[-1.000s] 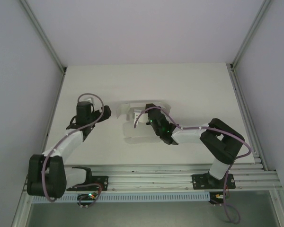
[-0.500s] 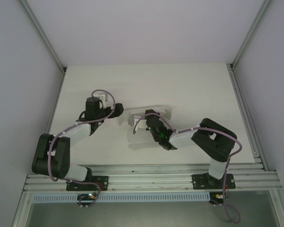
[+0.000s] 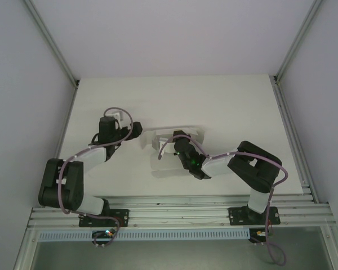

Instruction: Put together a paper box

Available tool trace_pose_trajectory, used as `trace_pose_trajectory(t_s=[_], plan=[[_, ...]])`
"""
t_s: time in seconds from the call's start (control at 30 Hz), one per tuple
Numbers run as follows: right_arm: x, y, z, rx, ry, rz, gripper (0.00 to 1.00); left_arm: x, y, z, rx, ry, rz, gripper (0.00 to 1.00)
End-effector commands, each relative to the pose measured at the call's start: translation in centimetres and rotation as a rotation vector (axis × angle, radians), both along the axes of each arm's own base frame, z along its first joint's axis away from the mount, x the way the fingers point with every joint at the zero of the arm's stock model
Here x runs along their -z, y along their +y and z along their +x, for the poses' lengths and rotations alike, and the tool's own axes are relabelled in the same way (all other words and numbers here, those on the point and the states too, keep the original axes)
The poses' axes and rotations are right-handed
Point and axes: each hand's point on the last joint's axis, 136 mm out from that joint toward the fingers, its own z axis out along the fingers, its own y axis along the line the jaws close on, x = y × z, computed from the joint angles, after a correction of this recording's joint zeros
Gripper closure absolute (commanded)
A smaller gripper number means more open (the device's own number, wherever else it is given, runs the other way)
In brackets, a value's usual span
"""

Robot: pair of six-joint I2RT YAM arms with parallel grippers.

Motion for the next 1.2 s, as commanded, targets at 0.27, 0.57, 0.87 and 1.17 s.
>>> trace_pose_trajectory(t_s=[0.27,0.57,0.87,1.17], plan=[[-1.5,0.0,0.2,0.026,-0.024,0.063,1.00,1.8,-4.8,-2.2,0.241,0.097,-0.004,0.20],[-1.3,-0.1,0.5,0.050,-0.024,0.057,1.00,1.2,-8.9,-4.9,0.366,0.086,-0.037,0.35],[-1.4,-0.5,0.3,0.060,-0.014,0.079,1.00,2.0,-8.2,-5.4,0.334,0.094,0.024,0.36],[-1.4,-0.5,0.3,0.064,-0.013,0.079,1.00,0.7,-6.7,-7.7,0.337,0.034,0.061,0.36]])
